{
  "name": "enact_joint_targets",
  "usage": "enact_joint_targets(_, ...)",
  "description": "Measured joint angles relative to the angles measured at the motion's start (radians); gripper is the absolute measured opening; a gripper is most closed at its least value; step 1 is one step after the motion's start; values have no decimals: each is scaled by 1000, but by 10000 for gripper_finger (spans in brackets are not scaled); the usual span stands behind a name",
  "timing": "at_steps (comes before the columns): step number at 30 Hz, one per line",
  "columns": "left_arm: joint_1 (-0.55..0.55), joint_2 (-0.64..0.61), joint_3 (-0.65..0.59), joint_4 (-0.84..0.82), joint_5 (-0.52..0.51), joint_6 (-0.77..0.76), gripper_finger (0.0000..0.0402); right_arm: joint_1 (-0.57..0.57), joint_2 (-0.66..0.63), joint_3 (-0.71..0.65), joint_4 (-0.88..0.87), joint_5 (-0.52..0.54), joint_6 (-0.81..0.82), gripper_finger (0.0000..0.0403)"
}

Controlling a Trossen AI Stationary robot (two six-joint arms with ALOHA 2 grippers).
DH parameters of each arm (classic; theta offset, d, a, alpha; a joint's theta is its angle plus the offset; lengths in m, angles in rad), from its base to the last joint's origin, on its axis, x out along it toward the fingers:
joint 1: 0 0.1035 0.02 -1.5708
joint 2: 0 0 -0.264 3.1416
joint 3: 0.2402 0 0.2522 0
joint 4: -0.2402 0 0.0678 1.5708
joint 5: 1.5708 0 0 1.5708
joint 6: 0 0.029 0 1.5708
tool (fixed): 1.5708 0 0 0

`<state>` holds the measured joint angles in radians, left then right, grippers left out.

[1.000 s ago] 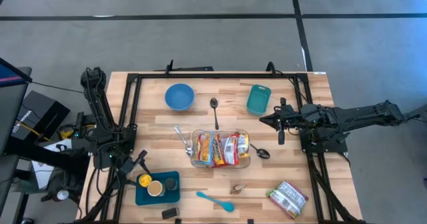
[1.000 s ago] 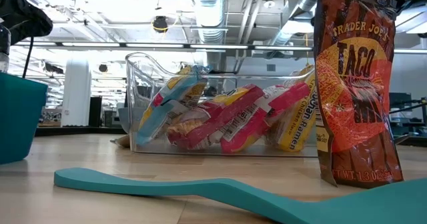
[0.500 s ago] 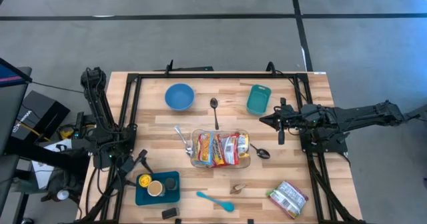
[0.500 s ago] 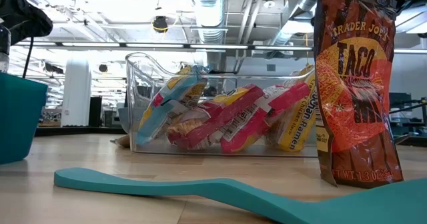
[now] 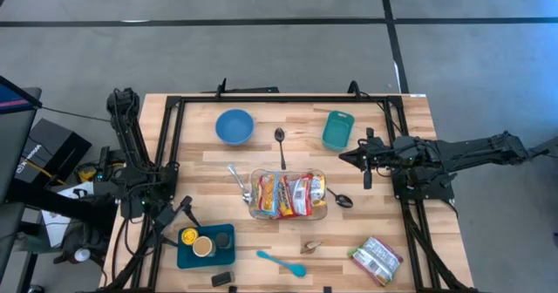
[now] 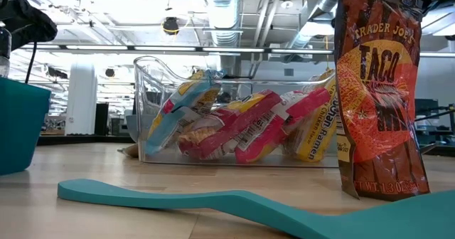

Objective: Pick & Place Food Item
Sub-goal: Put the black spice can into the dark blue bin

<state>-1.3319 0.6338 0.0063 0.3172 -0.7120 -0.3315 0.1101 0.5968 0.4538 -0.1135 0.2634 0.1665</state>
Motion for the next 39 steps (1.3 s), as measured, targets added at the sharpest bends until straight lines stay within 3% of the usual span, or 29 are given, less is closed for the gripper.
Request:
enact_joint_targets(11,0,0,0,64,-22,43,368,0,0,0,0,0,0,10)
enact_joint_targets(26,56,1,0,385,-40,467,364,0,0,0,0,0,0,10)
enact_joint_targets(30,159,1,0,440,43,565,364,-1,0,0,0,0,0,10)
enact_joint_targets(39,476,2,0,471,407,582,364,-1,0,0,0,0,0,10)
